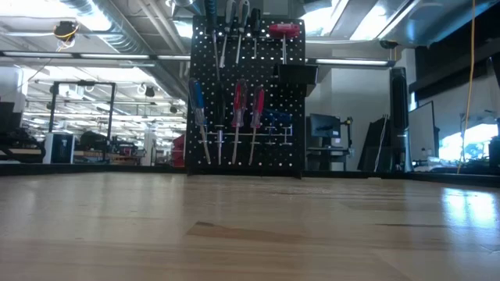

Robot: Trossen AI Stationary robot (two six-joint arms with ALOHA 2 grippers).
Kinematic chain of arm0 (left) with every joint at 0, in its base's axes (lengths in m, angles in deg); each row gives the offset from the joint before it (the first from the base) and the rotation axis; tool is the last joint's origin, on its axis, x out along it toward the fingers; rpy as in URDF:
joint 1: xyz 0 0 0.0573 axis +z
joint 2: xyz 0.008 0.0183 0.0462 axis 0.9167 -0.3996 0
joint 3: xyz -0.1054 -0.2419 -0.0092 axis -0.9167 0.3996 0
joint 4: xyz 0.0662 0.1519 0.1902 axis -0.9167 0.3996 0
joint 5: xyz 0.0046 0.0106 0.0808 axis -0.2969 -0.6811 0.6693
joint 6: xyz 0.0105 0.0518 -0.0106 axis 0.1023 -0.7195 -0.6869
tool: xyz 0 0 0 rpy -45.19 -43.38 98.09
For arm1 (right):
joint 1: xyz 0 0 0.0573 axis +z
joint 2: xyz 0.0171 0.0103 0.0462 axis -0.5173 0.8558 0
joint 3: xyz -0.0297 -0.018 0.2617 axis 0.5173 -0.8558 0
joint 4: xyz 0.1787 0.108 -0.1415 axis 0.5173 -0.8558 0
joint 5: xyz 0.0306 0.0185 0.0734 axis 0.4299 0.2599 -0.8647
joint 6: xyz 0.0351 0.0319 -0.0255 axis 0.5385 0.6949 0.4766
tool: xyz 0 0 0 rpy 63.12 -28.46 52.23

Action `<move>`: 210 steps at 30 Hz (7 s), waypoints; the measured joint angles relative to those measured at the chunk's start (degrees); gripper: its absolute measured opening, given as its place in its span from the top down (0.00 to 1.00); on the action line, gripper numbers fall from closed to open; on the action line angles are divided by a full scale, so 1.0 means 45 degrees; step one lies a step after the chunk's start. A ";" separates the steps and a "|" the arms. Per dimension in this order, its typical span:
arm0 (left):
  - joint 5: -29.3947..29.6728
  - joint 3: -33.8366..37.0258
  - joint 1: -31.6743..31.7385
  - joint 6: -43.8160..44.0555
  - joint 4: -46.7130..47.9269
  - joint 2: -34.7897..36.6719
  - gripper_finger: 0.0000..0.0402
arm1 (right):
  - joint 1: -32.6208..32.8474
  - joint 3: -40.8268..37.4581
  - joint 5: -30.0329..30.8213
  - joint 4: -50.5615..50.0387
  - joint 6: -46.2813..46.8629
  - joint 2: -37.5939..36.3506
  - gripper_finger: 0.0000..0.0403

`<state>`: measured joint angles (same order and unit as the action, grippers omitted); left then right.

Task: Hang tools onto peg board
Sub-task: Hang the black safety goggles on the peg board

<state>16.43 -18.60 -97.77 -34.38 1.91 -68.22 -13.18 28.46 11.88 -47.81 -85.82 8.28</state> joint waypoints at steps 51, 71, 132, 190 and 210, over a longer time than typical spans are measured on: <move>-0.2420 0.0374 0.3574 0.0871 0.5033 0.2190 0.61 | -0.6669 -1.1827 -0.1007 1.0176 0.2834 -0.4648 0.92; -0.8641 0.4044 0.8866 0.1510 0.0997 0.2799 0.61 | -1.1047 -1.1842 -0.4842 0.9215 0.4013 -0.4507 0.92; -0.8639 0.7101 1.0393 0.3181 -0.2358 0.2826 0.61 | -1.2905 -1.2315 -0.6939 1.3292 0.7134 0.0143 0.92; -0.5588 0.3007 0.7309 0.3028 -0.5455 -0.3032 0.61 | -0.4333 -0.5425 -0.4215 0.2445 0.1072 -0.1098 0.92; -0.5618 0.3007 0.7304 0.3034 -0.2586 -0.3027 0.61 | -0.6985 -1.0030 -0.3796 0.5015 0.1300 -0.3336 0.92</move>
<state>-8.85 -5.07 -64.91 -20.73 -9.73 -81.84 -44.61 -16.67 -5.20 -25.24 -79.97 -6.73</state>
